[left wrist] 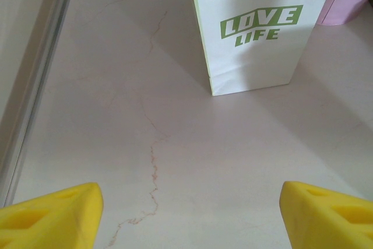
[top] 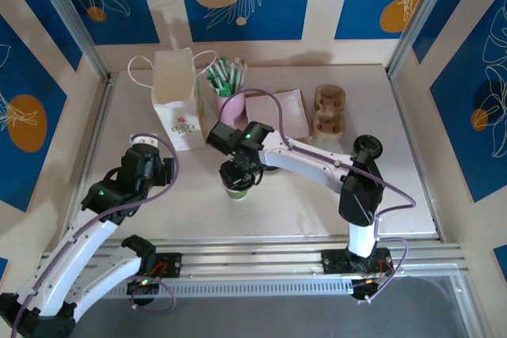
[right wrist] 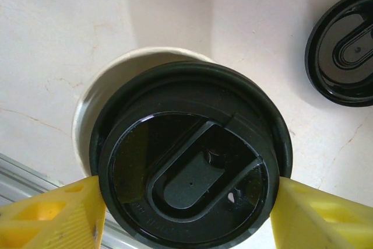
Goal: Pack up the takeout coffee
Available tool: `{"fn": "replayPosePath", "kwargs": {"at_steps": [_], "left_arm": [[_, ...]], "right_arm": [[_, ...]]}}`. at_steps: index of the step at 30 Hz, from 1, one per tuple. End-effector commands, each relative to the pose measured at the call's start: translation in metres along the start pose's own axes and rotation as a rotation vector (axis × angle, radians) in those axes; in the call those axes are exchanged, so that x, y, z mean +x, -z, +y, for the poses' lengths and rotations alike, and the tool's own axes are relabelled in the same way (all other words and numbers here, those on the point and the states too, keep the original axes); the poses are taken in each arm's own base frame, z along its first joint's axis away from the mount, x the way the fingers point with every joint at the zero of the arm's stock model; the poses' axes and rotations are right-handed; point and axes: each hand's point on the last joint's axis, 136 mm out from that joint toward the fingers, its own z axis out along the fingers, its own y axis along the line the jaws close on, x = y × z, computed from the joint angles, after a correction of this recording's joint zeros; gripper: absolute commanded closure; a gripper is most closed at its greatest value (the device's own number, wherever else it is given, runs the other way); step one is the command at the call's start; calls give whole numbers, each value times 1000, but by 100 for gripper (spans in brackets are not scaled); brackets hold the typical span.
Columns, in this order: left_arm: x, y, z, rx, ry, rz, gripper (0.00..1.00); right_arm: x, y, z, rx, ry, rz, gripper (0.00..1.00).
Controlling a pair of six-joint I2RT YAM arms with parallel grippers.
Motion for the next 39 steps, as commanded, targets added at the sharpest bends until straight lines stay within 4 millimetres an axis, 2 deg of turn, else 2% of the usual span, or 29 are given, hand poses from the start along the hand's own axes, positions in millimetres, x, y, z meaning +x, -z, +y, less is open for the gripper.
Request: {"fn": "replayPosePath", "kwargs": {"at_steps": [1,8,18,39], "left_arm": [[1,-2,4,-19,-3,-4,20],[0,-2,4,-18,-3,-5,21],[1,-2,4,-17,-3,-4,20],[1,-2,4,-17,-3,-1,20]], "right_arm": [[1,3,4,-35,-21,1,32],[-5,12,6,-48,-17,-30,32],[0,6,11,-57,-17,5,32],[15,-23,2,23,3,96,31]]}}
